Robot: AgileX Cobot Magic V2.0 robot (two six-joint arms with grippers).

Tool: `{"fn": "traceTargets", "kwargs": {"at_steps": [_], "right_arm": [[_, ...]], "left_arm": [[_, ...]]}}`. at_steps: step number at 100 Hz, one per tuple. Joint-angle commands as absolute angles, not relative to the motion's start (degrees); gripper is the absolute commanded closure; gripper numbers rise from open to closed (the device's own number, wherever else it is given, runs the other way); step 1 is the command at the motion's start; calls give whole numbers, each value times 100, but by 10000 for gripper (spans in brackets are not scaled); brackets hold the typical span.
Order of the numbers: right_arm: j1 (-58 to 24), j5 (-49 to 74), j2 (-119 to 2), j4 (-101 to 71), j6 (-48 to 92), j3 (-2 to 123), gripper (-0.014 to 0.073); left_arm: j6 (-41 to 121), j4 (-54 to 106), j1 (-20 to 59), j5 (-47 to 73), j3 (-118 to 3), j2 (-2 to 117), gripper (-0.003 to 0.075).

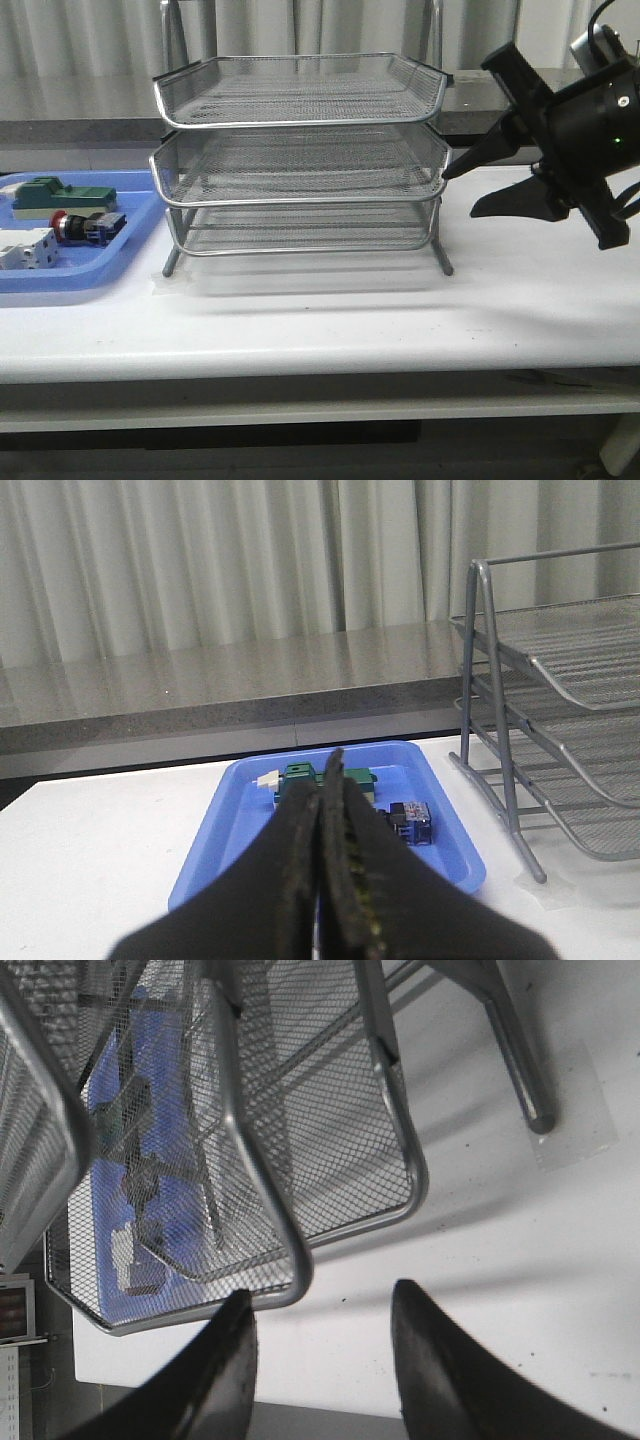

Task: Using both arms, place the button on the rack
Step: 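Reach the right gripper to the front edge of the middle mesh tray and grip it, then pull the middle mesh tray out toward the robot with the right gripper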

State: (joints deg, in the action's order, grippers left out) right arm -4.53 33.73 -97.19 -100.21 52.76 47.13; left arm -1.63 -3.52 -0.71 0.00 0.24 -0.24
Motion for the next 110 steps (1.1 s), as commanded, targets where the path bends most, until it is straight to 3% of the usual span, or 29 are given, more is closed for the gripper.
{"fn": "traceTargets", "kwargs": {"at_steps": [1, 87, 110], "right_arm": [[-454, 3825, -9648, -10411, 5585, 4884, 251], [-506, 4404, -10358, -10730, 5852, 5579, 258], [-506, 4650, -10492, -10729, 5852, 5579, 476]], "left_arm": [[-245, -358, -67, -470, 216, -206, 741], [-245, -358, -67, -470, 216, -206, 741], [-245, -358, -67, -470, 216, -206, 741]]}}
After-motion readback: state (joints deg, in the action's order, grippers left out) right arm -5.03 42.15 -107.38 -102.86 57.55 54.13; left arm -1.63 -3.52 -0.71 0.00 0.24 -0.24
